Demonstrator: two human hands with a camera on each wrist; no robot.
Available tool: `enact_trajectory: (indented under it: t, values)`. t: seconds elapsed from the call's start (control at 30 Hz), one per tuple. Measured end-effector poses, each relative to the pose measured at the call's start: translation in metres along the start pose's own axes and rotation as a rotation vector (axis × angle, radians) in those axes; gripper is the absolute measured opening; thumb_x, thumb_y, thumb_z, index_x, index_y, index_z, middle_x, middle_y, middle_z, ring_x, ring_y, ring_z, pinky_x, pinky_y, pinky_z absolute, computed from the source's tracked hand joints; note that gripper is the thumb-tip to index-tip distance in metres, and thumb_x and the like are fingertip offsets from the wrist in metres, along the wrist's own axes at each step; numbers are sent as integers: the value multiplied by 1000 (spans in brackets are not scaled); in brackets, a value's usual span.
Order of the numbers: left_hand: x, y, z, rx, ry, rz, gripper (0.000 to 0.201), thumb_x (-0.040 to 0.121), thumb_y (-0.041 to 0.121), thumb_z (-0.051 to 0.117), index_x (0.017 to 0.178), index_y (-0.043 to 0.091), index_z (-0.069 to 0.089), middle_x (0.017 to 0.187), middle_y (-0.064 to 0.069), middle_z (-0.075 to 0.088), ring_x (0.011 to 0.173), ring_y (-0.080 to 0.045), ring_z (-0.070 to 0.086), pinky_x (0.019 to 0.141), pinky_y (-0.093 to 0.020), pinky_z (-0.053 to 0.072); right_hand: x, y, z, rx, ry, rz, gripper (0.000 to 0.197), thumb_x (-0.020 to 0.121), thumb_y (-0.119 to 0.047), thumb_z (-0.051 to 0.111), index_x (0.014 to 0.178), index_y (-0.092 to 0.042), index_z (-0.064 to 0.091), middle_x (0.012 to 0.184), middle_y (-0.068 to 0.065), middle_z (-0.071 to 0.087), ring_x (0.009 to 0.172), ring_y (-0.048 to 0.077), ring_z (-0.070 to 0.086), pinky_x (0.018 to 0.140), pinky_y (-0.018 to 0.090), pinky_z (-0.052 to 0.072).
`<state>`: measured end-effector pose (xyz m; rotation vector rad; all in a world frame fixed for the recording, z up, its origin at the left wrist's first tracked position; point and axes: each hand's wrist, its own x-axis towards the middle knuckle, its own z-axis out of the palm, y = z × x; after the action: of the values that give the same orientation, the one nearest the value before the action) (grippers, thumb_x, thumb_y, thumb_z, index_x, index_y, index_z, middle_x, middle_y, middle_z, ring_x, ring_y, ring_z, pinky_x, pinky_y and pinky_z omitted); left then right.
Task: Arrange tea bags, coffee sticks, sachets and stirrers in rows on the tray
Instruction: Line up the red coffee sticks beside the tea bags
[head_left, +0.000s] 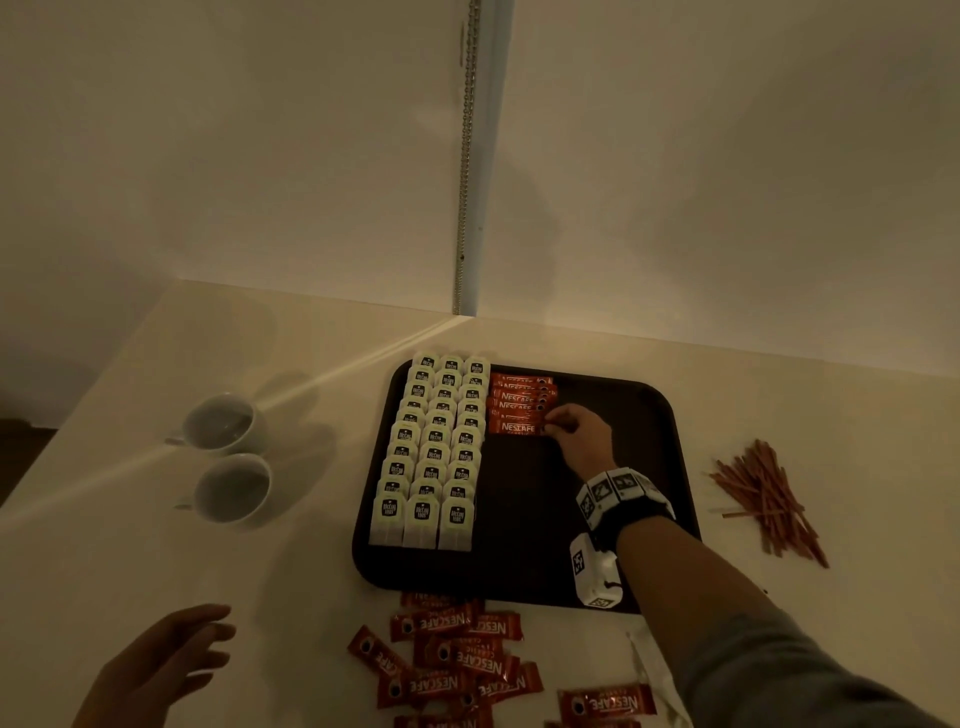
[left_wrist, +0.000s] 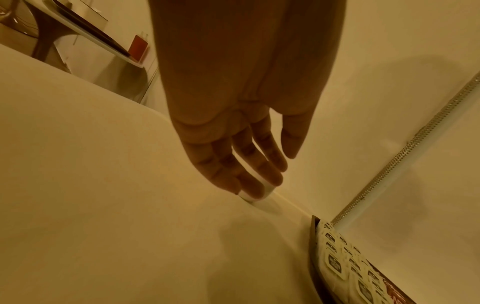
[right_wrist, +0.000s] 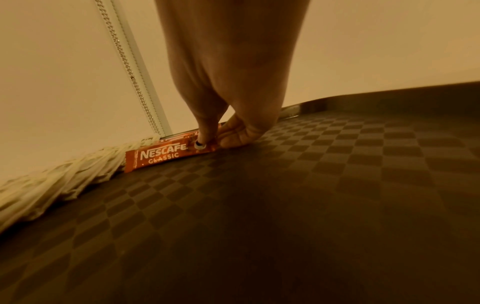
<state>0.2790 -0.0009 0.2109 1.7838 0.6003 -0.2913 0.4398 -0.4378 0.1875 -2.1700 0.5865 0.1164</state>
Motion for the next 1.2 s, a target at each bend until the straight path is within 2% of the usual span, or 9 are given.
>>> enact_trajectory:
  t: [0.37, 0.5, 0.6, 0.73, 0.87, 0.93, 1.03, 1.1, 1.2]
  values:
    - [-9, 7, 1, -24, -34, 1, 19, 94, -2, 48, 97, 3, 66, 93, -21, 67, 81, -35, 60, 72, -36, 46, -1, 4, 2, 10, 73, 0, 21, 83, -11, 68, 102, -10, 60, 107, 6, 62, 94, 12, 55, 81, 22, 41]
    - [-21, 11, -2, -19, -15, 8, 19, 95, 0, 47, 96, 5, 66, 88, -15, 68, 68, -24, 64, 64, -29, 52, -15, -4, 0, -20, 63, -112, 24, 83, -24, 69, 103, -17, 58, 110, 4, 58, 95, 12, 55, 81, 21, 44]
    - [-31, 8, -5, -11, -11, 26, 19, 96, 3, 48, 98, 7, 66, 86, -9, 71, 71, -22, 66, 65, -26, 53, -56, -18, -1, -73, -146, -307, 26, 83, -26, 69, 104, -19, 57, 108, -4, 53, 93, 6, 51, 77, 13, 40]
    - [-43, -3, -5, 6, -59, 19, 19, 97, 6, 47, 102, 6, 65, 95, -13, 69, 86, -34, 62, 76, -36, 46, -129, -23, 1, -353, -650, -458, 31, 84, -35, 66, 111, -24, 57, 111, -9, 52, 100, 3, 49, 90, 24, 44]
    - [-51, -18, -7, 14, -75, 1, 19, 97, 6, 47, 101, 9, 66, 95, -13, 69, 86, -34, 62, 76, -39, 46, -186, -3, 18, -642, -793, -567, 63, 81, -51, 63, 134, -26, 41, 136, -6, 38, 122, 10, 36, 108, 30, 33]
    - [-54, -26, -9, 6, -78, -10, 19, 97, 7, 47, 100, 10, 66, 96, -13, 69, 87, -34, 62, 76, -38, 46, -207, 8, 29, -715, -795, -619, 90, 74, -62, 64, 145, -26, 23, 149, -3, 22, 135, 15, 21, 115, 34, 18]
    - [-56, -33, -13, 1, -88, -19, 18, 97, 7, 48, 99, 11, 66, 96, -12, 69, 89, -34, 62, 76, -37, 47, -226, 19, 46, -853, -843, -676, 118, 64, -73, 64, 148, -29, -7, 157, -1, -7, 143, 23, -7, 114, 42, -9]
    - [-55, -37, -16, -4, -81, -15, 19, 97, 7, 48, 98, 13, 66, 95, -11, 69, 87, -32, 63, 76, -36, 47, -235, 22, 57, -931, -852, -687, 122, 65, -74, 61, 146, -28, -17, 156, 2, -17, 141, 23, -18, 106, 45, -20]
    - [-55, -44, -21, -6, -74, 4, 19, 97, 9, 48, 98, 15, 66, 92, -8, 71, 86, -31, 64, 76, -37, 48, -240, 27, 69, -998, -827, -692, 112, 74, -76, 49, 145, -27, -21, 154, 4, -24, 132, 20, -32, 102, 48, -24]
